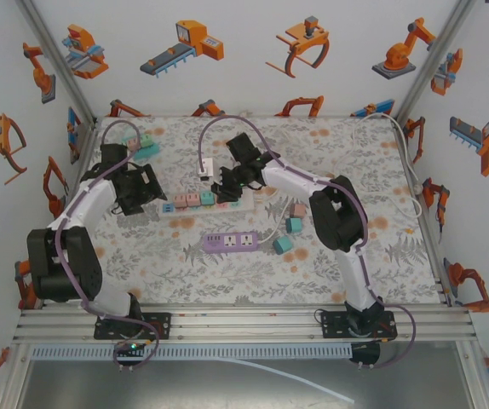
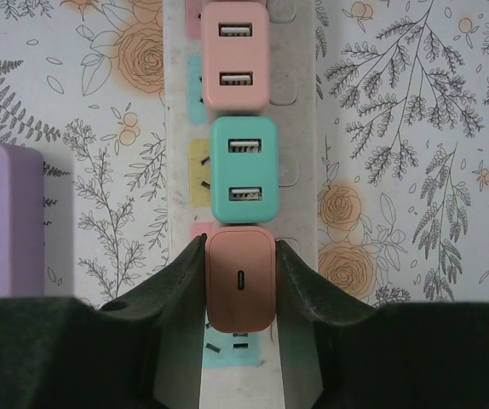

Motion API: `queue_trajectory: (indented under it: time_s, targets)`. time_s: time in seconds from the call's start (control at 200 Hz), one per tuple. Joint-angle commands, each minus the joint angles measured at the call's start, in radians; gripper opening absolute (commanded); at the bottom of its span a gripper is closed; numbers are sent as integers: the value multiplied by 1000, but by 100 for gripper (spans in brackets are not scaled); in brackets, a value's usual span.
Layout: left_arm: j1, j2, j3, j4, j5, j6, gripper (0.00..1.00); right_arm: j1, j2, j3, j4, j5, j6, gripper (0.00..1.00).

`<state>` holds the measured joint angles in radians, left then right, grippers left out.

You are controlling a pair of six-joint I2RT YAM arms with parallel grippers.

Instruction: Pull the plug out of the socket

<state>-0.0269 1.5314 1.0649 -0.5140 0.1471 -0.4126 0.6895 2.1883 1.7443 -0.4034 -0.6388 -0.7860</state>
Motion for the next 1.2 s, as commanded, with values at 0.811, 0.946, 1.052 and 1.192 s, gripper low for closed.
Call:
queue_trajectory:
  time_s: [0.811, 0.946, 1.052, 1.192]
  targets:
    - [-39, 204, -3, 3, 25, 6, 43, 8, 2, 81, 30, -59, 62, 28]
    - [-49, 209, -15, -25, -27, 8, 41, 8, 4, 93, 63, -65, 90, 28]
    - [-53, 210, -22, -43, -70, 7, 41, 7, 5, 90, 99, -61, 120, 27]
    - [-56, 211, -27, -56, -112, 18, 41, 8, 4, 81, 128, -68, 153, 27]
